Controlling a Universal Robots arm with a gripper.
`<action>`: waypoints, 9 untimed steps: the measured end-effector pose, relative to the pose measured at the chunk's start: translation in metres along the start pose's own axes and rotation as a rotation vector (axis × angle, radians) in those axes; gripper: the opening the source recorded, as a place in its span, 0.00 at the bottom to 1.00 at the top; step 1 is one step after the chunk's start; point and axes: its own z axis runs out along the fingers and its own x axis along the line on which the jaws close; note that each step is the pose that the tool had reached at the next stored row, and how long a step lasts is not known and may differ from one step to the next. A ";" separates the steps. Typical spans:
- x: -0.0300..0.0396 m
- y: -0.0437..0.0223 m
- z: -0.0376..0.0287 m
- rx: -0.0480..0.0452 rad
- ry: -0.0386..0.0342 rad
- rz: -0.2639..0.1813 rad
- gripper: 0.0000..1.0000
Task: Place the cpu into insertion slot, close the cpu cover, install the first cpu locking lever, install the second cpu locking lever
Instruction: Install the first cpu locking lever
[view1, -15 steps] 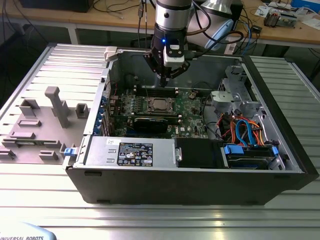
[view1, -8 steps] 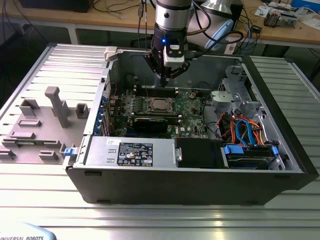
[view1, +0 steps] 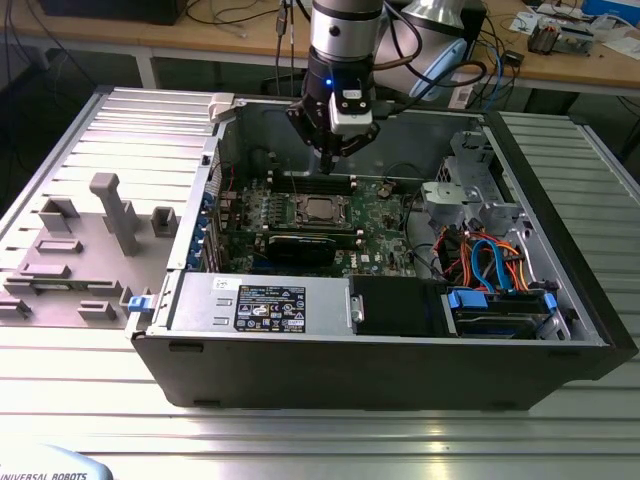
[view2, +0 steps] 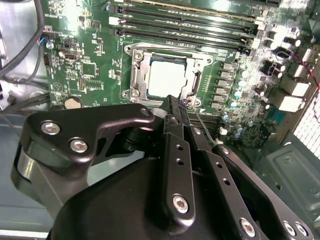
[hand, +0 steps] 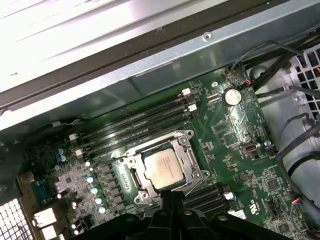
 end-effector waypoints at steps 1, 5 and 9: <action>0.0000 0.0000 0.0000 0.0001 -0.0001 -0.013 0.11; 0.0002 -0.0001 0.0002 0.0007 -0.0003 -0.063 0.11; 0.0014 -0.0005 0.0008 0.0009 -0.0011 -0.116 0.11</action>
